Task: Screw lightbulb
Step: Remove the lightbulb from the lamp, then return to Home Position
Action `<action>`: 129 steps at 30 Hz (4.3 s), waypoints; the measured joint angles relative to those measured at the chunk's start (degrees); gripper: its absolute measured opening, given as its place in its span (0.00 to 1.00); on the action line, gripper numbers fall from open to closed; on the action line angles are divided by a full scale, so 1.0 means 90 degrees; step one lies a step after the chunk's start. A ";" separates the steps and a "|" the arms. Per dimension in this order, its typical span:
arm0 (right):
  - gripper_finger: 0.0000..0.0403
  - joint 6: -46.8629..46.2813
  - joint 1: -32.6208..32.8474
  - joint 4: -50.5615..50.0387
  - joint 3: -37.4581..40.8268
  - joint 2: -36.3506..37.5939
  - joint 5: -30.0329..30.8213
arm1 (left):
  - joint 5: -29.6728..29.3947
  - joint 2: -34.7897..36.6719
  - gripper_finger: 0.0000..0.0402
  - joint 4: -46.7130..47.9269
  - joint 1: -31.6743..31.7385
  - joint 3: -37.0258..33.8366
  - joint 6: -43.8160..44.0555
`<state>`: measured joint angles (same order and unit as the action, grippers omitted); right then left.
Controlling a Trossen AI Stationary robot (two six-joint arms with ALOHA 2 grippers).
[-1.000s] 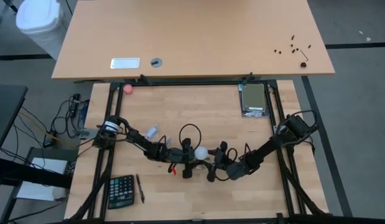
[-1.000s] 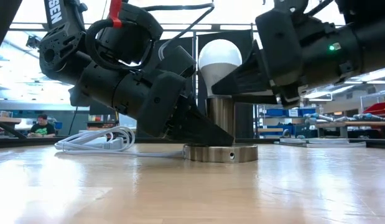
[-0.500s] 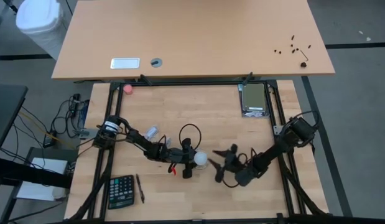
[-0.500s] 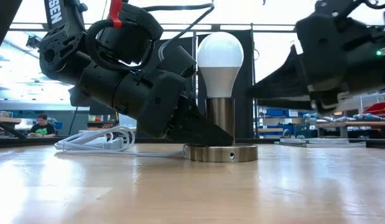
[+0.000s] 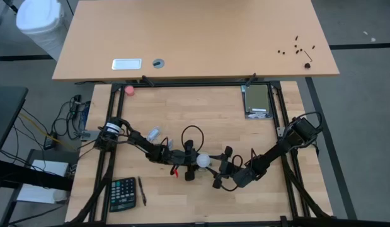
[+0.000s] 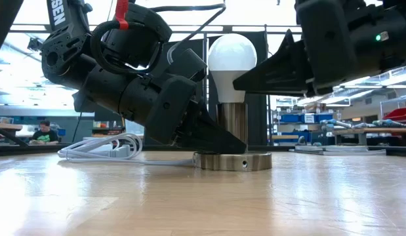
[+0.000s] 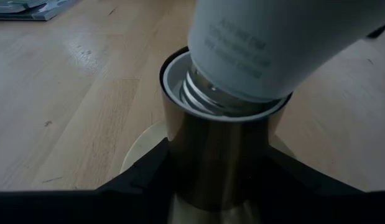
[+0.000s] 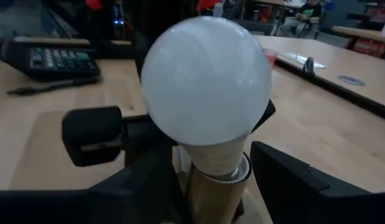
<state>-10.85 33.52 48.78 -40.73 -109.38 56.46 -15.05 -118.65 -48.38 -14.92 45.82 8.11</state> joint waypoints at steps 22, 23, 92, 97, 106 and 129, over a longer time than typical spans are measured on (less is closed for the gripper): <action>0.42 0.0421 -0.0680 0.0003 -0.0015 -0.0002 -0.1053 | 0.0002 0.0000 0.49 0.0000 0.0000 0.0002 0.0043; 0.40 0.0447 -0.0677 0.0031 -0.0015 -0.0002 -0.1046 | 0.0002 0.0000 0.49 0.0000 0.0000 0.0000 0.0041; 0.58 -0.5411 -0.2866 -0.8477 0.0566 0.3291 -0.5682 | -0.1112 0.0004 0.58 0.0095 0.0617 0.0004 -0.0501; 0.64 -0.5399 -0.2866 -0.8527 0.0566 0.3627 -0.5664 | -0.1117 0.0219 0.67 0.0315 0.0595 -0.0010 -0.0576; 0.66 -0.5349 -0.2572 -0.8573 0.0566 0.4439 -0.5327 | -0.0773 0.0799 0.84 0.1446 0.0571 -0.0010 -0.0384; 0.62 -0.3872 -0.0768 -0.8100 0.0607 0.5615 -0.1817 | -0.0386 0.2430 0.88 0.3142 0.0559 -0.0002 -0.0848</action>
<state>-45.69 26.61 -24.12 -35.27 -58.85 40.11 -18.52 -96.78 -20.10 -9.89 45.80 0.47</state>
